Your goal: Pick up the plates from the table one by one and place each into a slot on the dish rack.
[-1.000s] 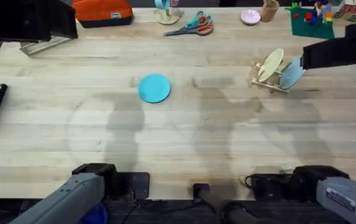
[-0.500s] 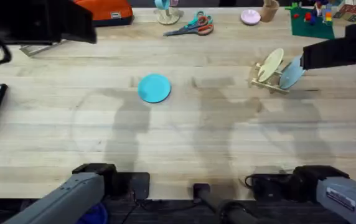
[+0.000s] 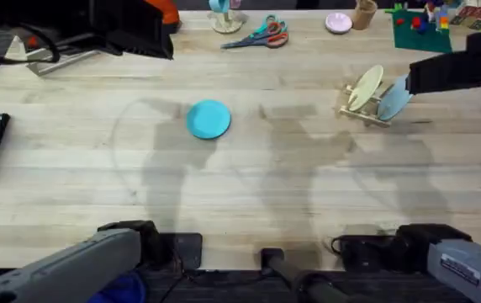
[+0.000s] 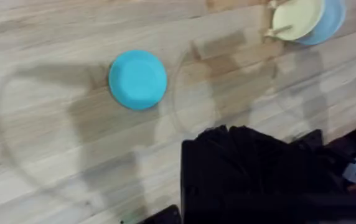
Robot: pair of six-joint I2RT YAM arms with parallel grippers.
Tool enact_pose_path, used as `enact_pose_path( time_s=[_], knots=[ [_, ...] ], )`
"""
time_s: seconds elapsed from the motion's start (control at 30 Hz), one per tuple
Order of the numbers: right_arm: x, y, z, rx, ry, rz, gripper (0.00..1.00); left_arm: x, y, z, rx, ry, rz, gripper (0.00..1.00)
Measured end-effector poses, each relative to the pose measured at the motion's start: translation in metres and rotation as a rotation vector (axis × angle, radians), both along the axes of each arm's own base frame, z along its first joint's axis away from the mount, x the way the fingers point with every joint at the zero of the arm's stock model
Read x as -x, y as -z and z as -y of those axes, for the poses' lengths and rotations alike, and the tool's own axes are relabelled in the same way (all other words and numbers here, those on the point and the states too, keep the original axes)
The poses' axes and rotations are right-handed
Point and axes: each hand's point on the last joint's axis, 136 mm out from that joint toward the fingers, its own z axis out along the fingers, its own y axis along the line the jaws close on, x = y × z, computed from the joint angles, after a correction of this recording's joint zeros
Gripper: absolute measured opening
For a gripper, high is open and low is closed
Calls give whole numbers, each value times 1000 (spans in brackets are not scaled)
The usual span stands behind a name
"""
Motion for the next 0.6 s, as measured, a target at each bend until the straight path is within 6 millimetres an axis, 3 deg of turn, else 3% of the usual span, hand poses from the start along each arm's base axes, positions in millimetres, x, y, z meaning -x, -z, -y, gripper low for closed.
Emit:
enact_pose_path(
  time_s=[0.23, 0.6],
  knots=[
    [0, 0, 0, 0, 0, 0, 995, -4, -7, -13, 106, -6, 42, 42],
    [0, 0, 0, 0, 0, 0, 995, -2, 35, -28, 229, -17, -45, 42]
  ],
)
